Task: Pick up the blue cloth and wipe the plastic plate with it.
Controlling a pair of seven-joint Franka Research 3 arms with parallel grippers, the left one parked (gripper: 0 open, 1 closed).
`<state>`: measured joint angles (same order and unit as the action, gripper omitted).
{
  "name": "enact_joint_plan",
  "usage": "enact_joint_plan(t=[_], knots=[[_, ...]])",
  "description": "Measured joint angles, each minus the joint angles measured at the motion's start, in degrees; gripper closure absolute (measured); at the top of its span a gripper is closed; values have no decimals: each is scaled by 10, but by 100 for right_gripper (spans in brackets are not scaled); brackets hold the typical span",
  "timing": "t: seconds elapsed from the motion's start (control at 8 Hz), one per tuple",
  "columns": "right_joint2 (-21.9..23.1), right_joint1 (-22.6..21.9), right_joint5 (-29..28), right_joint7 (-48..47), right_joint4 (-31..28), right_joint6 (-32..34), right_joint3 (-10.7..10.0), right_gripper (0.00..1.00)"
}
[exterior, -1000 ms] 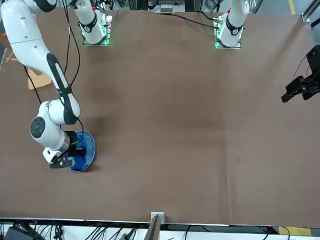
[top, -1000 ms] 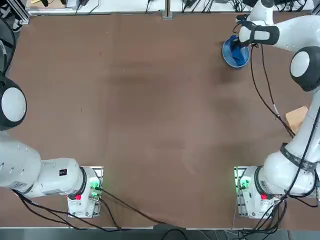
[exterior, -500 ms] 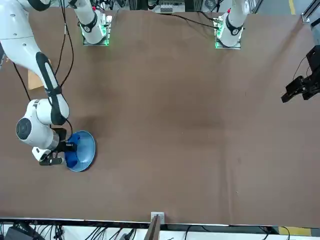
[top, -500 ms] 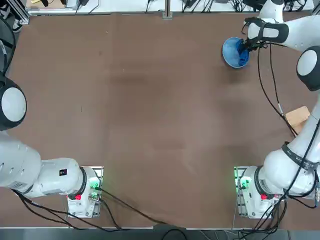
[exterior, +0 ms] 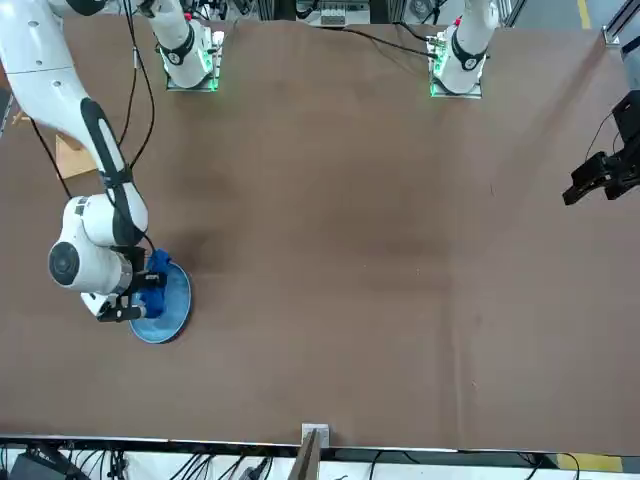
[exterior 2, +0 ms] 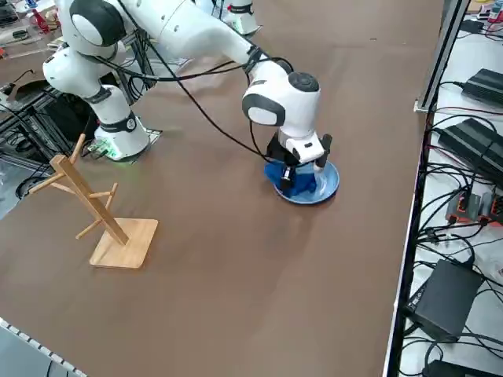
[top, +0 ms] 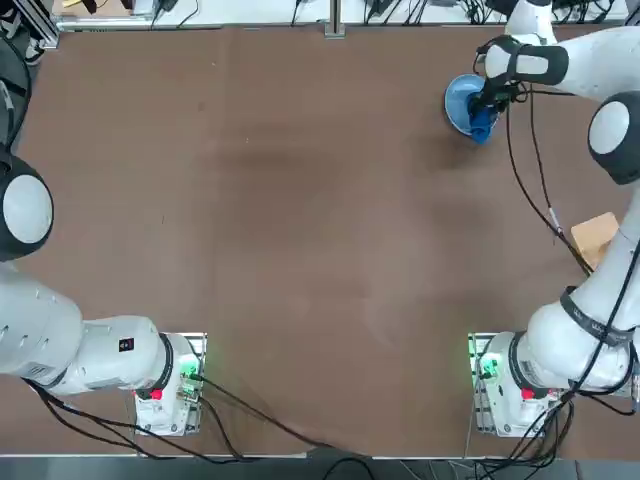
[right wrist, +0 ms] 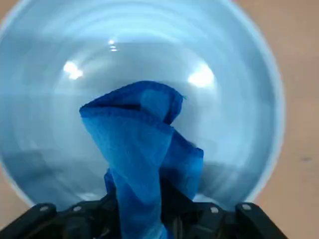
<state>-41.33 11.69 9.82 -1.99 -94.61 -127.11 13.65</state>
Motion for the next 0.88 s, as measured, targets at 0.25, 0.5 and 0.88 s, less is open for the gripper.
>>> enact_joint_plan(t=[0.25, 0.5, 0.88], knots=[[0, -35, -34, -12, 3, -1, -12, 77], [-9, -44, -43, -14, 17, -2, -16, 77], [-46, -41, -44, -9, 81, -2, -16, 77]])
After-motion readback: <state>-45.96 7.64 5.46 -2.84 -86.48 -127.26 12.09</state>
